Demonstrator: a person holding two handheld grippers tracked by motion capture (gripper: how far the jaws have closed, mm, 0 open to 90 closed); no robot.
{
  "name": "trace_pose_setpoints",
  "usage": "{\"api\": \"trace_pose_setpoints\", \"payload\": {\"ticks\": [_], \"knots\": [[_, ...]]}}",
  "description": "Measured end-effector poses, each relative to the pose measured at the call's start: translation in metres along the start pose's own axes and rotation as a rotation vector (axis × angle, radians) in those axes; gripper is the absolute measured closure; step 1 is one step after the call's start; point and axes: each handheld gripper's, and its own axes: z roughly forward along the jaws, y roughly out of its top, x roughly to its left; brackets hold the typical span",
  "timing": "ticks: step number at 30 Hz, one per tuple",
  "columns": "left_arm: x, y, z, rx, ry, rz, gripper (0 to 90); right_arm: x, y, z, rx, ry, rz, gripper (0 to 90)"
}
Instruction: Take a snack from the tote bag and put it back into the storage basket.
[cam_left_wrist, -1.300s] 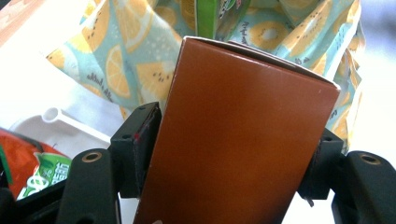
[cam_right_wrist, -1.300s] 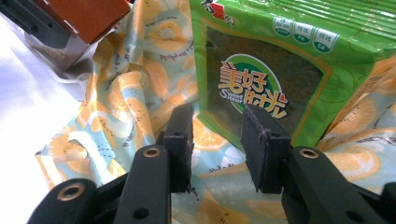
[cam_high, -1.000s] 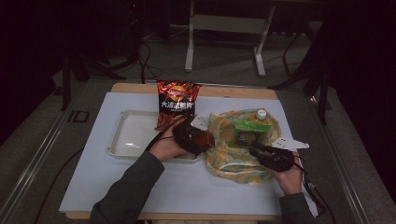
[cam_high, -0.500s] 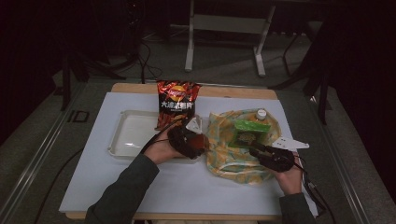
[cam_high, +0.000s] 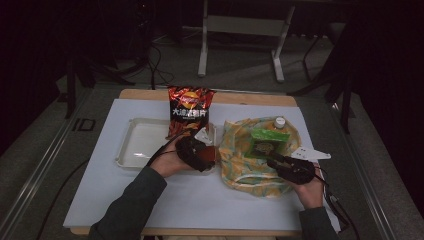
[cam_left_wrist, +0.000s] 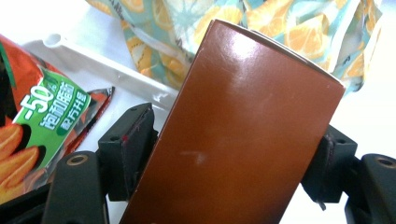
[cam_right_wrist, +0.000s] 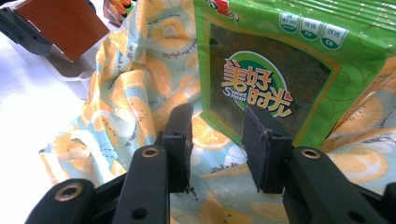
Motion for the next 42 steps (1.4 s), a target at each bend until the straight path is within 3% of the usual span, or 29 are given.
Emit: {"api": "trace_pose_setpoints", "payload": {"ticks": [8,23,25,31,38,42], "knots": [[0.003,-0.009,0.002,0.040,0.002,0.000,26.5,0.000,0.000,0.000,0.000,0.001,-0.001,63.1],[0.006,-0.011,0.002,0.048,-0.013,-0.009,25.6,0.000,0.000,0.001,0.001,0.003,-0.003,62.8],[0.004,-0.011,0.010,0.099,0.016,0.014,25.5,0.000,0.000,0.001,0.001,0.005,-0.005,62.8],[0.008,-0.015,0.007,0.112,0.016,-0.004,25.6,0.000,0.000,0.001,0.003,0.006,-0.003,62.5],[0.005,-0.018,0.012,0.160,0.025,0.025,24.7,0.001,-0.001,0.002,0.007,0.008,-0.001,62.4],[0.005,-0.016,0.014,0.159,0.015,0.009,24.3,0.001,-0.001,0.002,0.008,0.009,-0.005,62.1]]}}
